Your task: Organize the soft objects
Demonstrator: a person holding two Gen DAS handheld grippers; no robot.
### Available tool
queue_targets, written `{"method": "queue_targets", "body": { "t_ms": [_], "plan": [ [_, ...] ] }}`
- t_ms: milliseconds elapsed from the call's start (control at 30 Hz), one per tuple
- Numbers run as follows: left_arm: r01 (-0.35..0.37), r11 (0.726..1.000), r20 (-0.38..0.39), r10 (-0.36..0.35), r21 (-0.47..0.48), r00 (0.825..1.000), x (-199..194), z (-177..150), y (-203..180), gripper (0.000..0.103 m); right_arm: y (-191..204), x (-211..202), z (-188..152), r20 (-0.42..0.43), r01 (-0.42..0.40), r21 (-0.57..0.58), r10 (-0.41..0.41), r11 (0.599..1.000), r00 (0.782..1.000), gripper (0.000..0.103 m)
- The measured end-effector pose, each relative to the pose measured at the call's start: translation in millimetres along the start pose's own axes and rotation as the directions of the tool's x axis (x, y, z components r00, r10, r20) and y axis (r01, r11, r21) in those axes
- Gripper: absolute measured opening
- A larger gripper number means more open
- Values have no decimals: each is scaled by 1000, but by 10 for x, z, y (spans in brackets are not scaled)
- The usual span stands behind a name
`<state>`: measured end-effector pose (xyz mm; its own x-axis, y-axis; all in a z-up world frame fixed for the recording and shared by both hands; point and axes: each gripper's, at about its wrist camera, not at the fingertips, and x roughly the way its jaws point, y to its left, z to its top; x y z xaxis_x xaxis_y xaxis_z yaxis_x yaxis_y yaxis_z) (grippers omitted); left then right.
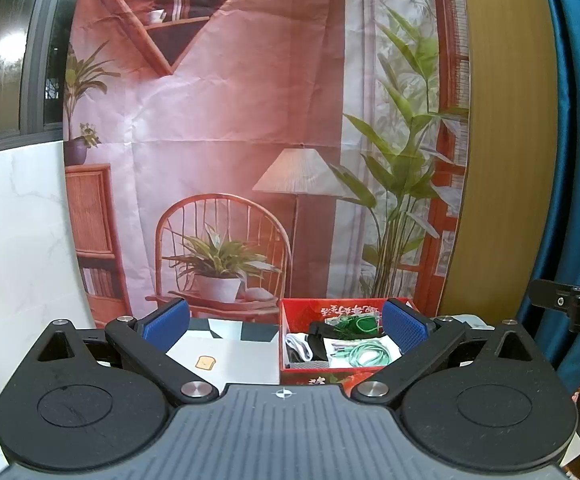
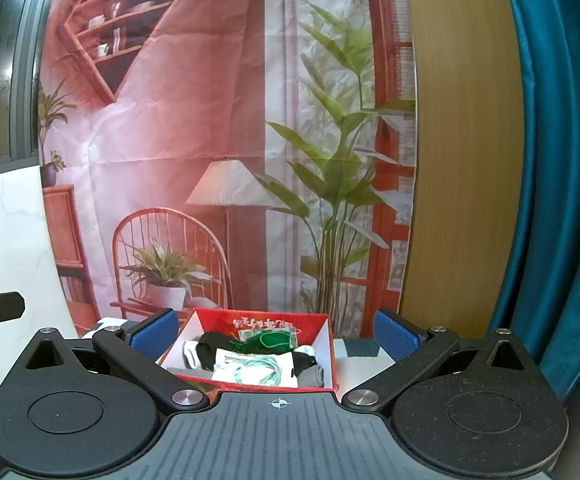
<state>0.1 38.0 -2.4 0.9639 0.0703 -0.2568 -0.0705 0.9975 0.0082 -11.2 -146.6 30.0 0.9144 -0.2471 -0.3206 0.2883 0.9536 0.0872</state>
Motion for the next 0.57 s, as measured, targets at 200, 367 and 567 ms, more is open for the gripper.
{"method": "queue_targets", "body": {
  "t_ms": [200,367,567],
  "plan": [
    [4,1000,0,-4,-1,1000,4,-3,11,103,-5,-2,-4,-1,-1,0,1,1000,1000,103],
    [6,1000,1,-6,0,1000,1,-7,-4,103,-7,-5,-3,-1,0,-1,0,1000,1000,103],
    [3,1000,1,-3,-4,1000,1,-8,0,103,-8,-3,3,-1,0,-1,0,1000,1000,103]
  ]
}}
